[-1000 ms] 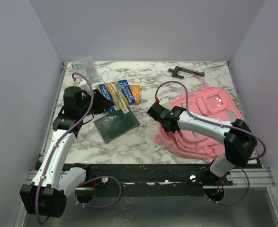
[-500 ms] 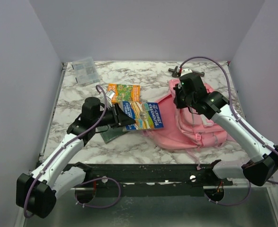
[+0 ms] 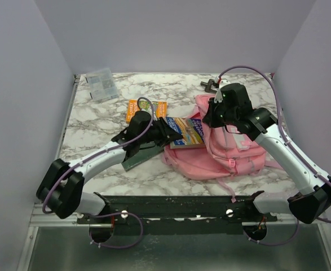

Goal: Pack the student bag
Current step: Place the book in the student bag.

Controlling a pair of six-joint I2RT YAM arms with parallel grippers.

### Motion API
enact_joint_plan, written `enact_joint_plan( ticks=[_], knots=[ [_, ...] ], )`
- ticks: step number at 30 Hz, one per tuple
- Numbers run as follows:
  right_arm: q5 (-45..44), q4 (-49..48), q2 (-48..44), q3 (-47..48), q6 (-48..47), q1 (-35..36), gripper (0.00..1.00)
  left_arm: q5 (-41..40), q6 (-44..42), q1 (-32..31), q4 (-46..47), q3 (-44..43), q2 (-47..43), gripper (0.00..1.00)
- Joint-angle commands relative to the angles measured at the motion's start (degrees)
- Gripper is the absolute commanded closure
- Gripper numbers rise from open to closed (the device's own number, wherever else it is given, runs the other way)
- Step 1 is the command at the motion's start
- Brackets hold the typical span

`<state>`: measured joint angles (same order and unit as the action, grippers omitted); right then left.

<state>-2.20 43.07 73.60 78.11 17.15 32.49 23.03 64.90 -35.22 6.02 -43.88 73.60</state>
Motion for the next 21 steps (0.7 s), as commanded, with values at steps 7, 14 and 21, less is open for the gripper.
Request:
enact_joint_plan(
  ticks=[7, 14, 21],
  knots=[
    [8.5, -10.1, -2.7, 2.8, 2.5, -0.4, 1.0, -12.3, 10.7, -12.2, 21.7, -11.2, 17.1, 1.0],
    [10.2, -12.2, -4.3, 0.8, 4.1, -0.6, 1.0, -20.9, 16.8, -17.5, 22.6, -23.6, 34.1, 1.0],
    [8.9, -10.4, -5.8, 0.0, 1.6, -3.9, 1.0, -21.7, 14.0, -18.1, 22.3, -26.7, 37.8, 0.58]
  ],
)
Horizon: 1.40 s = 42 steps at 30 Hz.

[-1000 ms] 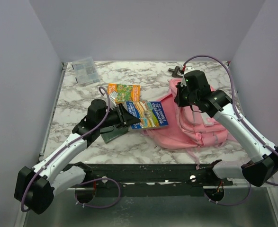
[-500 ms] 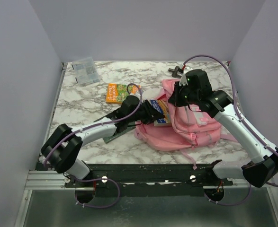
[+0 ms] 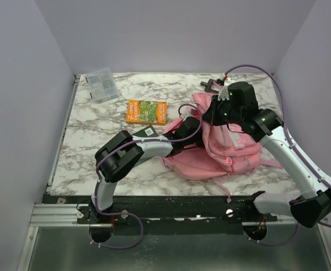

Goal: Pack the student bag
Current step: Place the book in the student bag.

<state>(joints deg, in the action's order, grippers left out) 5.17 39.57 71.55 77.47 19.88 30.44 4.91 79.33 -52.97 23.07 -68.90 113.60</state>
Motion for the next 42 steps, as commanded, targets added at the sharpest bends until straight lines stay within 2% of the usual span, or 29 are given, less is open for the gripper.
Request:
enact_joint_plan(
  ticks=[1, 4, 6, 8, 16, 19, 24, 27, 30, 34, 36, 38, 40, 42],
  knots=[
    [1.2, -6.8, -4.4, 0.5, -1.4, -2.1, 1.0, -3.0, -1.2, -0.4, 4.9, -1.1, -2.9, 0.53],
    [0.6, -5.8, -5.2, 0.1, -2.1, -3.1, 0.99, -1.0, -2.4, -0.3, 0.5, 0.1, -4.9, 0.4],
    [0.6, -5.6, -5.7, -0.6, -2.2, -3.6, 1.0, 0.6, -2.8, -0.2, -4.6, -0.7, -5.8, 0.18],
    [0.7, -5.8, -6.3, -1.6, -2.1, -4.0, 1.0, 1.2, -2.9, -0.3, -6.2, 0.1, -7.1, 0.11],
    [-0.7, -4.4, -7.2, -3.0, -2.2, -4.7, 1.0, 2.9, -6.7, 0.8, -13.9, 0.5, -11.8, 0.11],
    [-2.0, -3.2, -7.2, -2.1, -2.3, -4.7, 1.0, 1.2, -8.6, 0.8, -14.0, 3.7, -14.7, 0.11],
    [-4.5, -1.8, -7.2, -1.8, -2.3, -4.8, 1.0, 1.5, -13.4, 2.9, -14.0, 7.4, -19.2, 0.18],
    [-8.9, -0.4, -7.6, -3.2, -2.4, -4.8, 1.0, 1.2, -19.2, 4.0, -14.0, 10.1, -24.8, 0.18],
    [-16.4, 2.3, -7.8, -5.3, -1.7, -4.8, 1.0, 2.2, -25.0, 5.8, -14.0, 13.8, -31.6, 0.13],
    [-24.3, 6.0, -8.0, -8.4, -0.6, -4.9, 1.0, 9.8, -30.8, 11.3, -14.2, 17.9, -40.8, 0.11],
    [-22.4, 6.0, -8.7, -10.2, -0.8, -4.8, 0.99, 14.1, -32.4, 15.2, -14.8, 19.8, -45.8, 0.1],
    [-15.7, 4.4, -9.9, -12.3, -1.6, -4.8, 0.96, 18.8, -34.7, 19.2, -17.0, 19.6, -49.3, 0.09],
    [-8.0, 3.2, -10.0, -14.2, -1.7, -4.8, 0.87, 21.4, -38.3, 22.3, -22.7, 17.0, -51.6, 0.09],
    [-2.7, 2.4, -9.8, -15.4, -0.5, -4.8, 0.73, 21.4, -42.4, 24.5, -29.6, 14.6, -53.4, 0.08]
  ],
)
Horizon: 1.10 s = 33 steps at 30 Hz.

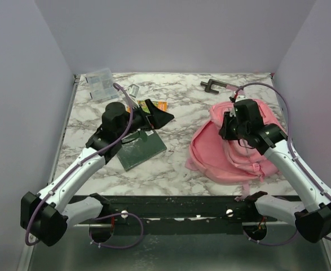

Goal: Pack the student bag
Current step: Place the book in the student bag, then pick up the book from the center of the board.

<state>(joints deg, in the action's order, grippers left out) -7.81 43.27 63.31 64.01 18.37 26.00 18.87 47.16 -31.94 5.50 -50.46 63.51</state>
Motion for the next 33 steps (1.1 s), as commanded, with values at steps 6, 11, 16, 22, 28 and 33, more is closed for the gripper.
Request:
enact_joint_plan(
  ticks=[6, 11, 16, 22, 28, 33],
  knots=[
    [12.4, -3.3, -0.2, 0.0, 3.7, -0.3, 0.39, -1.9, -12.2, 8.8, -19.1, 2.5, -9.6, 0.05],
    [19.6, -8.6, 4.8, 1.7, 7.1, 0.2, 0.33, -9.7, -8.7, 12.8, -23.3, 9.3, -11.5, 0.05],
    [26.8, -22.3, 11.8, -1.2, 13.4, 5.6, 0.32, -17.6, -4.0, 15.3, -25.3, 16.1, -16.1, 0.04],
    [30.2, -32.7, 24.2, -0.9, 17.5, 11.1, 0.32, -23.8, 5.2, 16.9, -25.0, 24.9, -23.5, 0.02],
    [32.1, -38.5, 33.1, 0.0, 19.6, 12.7, 0.32, -22.1, 9.2, 17.9, -21.8, 30.0, -21.8, 0.02],
    [32.0, -40.7, 38.4, -0.1, 20.1, 12.8, 0.33, -18.9, 9.6, 18.6, -18.6, 31.1, -15.7, 0.01]
  ],
)
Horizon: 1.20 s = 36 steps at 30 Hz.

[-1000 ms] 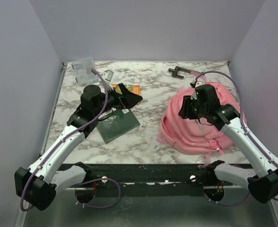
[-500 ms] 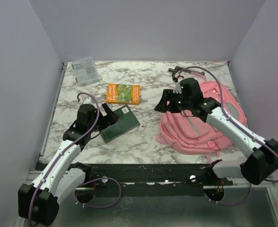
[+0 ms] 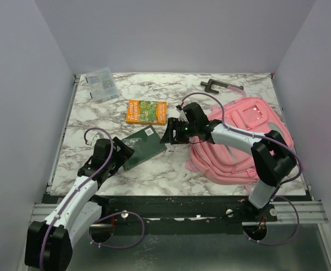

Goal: Pack the student bag
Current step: Pick up the book from the center of the board.

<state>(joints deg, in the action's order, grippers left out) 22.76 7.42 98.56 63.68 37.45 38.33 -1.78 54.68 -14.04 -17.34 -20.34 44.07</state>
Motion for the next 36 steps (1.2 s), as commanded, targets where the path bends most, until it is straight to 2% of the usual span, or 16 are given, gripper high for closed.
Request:
enact_joint_plan(
  ticks=[1, 11, 17, 21, 27, 36],
  knots=[
    [1.2, -5.3, 4.1, 0.1, 0.9, 0.5, 0.33, 3.1, 2.3, 0.8, 5.2, 1.2, 4.5, 0.02],
    [-4.7, -3.4, 11.5, 2.6, -3.6, 0.5, 0.34, 5.5, 3.4, 1.0, 8.5, 3.1, 8.0, 0.02],
    [-3.6, -5.1, 15.1, 4.0, -4.2, 0.5, 0.36, 5.5, 3.7, 1.0, 9.7, 4.4, 8.5, 0.01],
    [-2.7, -4.3, 15.5, 5.2, -4.5, 1.0, 0.5, 7.2, 3.7, 1.0, 10.7, 4.6, 9.6, 0.05],
    [-2.4, -3.2, 11.1, 5.0, -4.5, 4.7, 0.65, 9.4, 5.4, 1.0, 10.7, 6.6, 7.4, 0.08],
    [-0.1, -6.1, 4.3, 3.1, -0.5, 9.3, 0.71, 12.0, 9.4, 1.0, 9.6, 10.7, -1.3, 0.1]
  ],
)
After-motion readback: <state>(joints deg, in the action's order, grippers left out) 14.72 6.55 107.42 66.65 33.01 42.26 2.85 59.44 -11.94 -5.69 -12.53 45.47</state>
